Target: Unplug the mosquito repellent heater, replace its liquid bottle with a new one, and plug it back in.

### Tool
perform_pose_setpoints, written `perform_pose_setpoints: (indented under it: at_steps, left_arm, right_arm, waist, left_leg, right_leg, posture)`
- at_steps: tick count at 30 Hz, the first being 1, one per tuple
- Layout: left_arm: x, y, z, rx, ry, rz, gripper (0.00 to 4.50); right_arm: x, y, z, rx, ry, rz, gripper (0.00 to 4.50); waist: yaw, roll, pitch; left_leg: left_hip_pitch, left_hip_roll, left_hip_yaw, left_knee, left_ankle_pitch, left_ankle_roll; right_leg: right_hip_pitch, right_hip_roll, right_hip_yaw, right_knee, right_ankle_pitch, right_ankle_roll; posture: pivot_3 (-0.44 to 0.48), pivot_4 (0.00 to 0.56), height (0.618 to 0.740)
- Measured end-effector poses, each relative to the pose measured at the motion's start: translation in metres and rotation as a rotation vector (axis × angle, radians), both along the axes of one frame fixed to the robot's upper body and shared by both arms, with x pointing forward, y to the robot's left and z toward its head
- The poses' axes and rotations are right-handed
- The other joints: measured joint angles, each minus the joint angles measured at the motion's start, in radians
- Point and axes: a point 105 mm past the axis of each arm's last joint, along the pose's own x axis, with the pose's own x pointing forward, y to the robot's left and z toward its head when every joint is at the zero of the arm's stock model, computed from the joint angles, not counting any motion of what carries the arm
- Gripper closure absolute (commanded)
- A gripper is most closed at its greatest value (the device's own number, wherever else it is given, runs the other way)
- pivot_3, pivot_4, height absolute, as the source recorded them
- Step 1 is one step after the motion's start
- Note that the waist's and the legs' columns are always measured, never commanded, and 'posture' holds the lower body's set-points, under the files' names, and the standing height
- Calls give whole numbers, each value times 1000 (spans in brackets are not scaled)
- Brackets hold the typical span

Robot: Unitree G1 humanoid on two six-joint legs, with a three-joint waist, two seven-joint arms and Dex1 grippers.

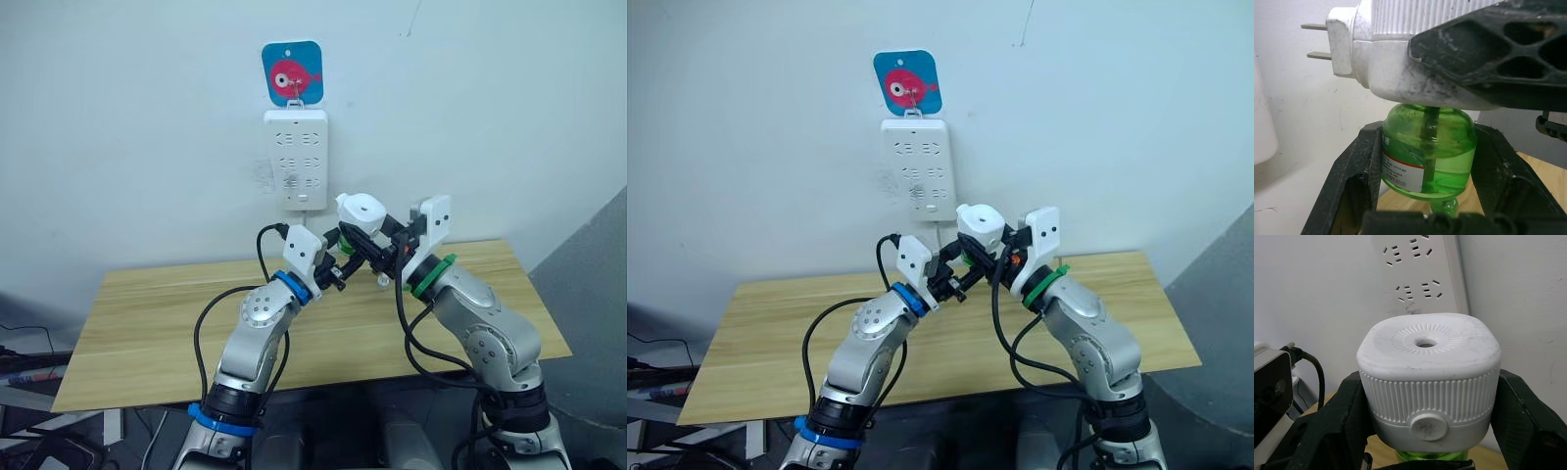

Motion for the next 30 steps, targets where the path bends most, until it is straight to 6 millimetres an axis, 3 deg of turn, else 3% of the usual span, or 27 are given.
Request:
perform_pose_setpoints:
  at_steps: [3,10,12,17,20,22,24,26,30]
  left_arm:
    - [0,-2,1,-3,0,2,2213]
    - [-4,0,-2,17,2,-21,36]
    - [-5,9,-4,28,4,-4,0]
    - [8,60,-4,81,-7,171,0]
    - [20,100,12,122,-55,302,0]
    - [31,120,33,119,-104,363,0]
    - [40,124,55,102,-151,360,0]
    - [49,121,64,97,-159,329,0]
    - [63,114,55,98,-92,258,0]
  right_arm:
    - [1,0,1,3,-5,-6,1523]
    - [7,-9,-1,-11,-17,-52,1523]
    - [9,-11,-2,-17,-26,-63,1523]
    - [16,-22,-6,-78,-62,-117,1523]
    - [19,-33,-9,-135,-77,-161,1523]
    - [19,-35,-10,-139,-76,-166,1523]
    - [19,-35,-10,-139,-77,-164,1523]
    - [19,-34,-10,-140,-79,-153,1523]
    - [19,-34,-8,-138,-86,-151,1523]
  waist:
    - [0,0,0]
    - [-1,0,0]
    - [-1,0,0]
    - [-1,0,0]
    - [3,0,0]
    - [6,0,0]
    - [9,0,0]
    - [8,0,0]
    - [-1,0,0]
  left_leg:
    - [0,0,0,0,0,0]
    - [0,0,0,0,0,0]
    - [1,1,0,-1,0,0]
    - [1,0,0,0,0,0]
    - [1,0,0,0,0,0]
    - [1,0,0,0,0,0]
    - [1,-1,0,0,0,0]
    - [1,-1,0,0,0,0]
    - [1,0,0,-1,0,0]
  right_leg:
    - [0,0,0,0,0,0]
    - [0,0,0,0,0,0]
    - [0,0,0,0,0,0]
    - [0,1,0,0,0,0]
    - [0,1,0,0,0,0]
    - [0,1,0,0,0,0]
    - [1,0,0,0,0,0]
    - [1,0,0,-1,0,0]
    - [0,1,-1,0,0,0]
  posture:
    - [-137,131,740]
    - [-121,140,740]
    - [-117,141,740]
    - [-109,148,740]
    - [-103,151,740]
    - [-103,153,740]
    - [-110,153,740]
    - [-118,153,740]
    - [-138,154,740]
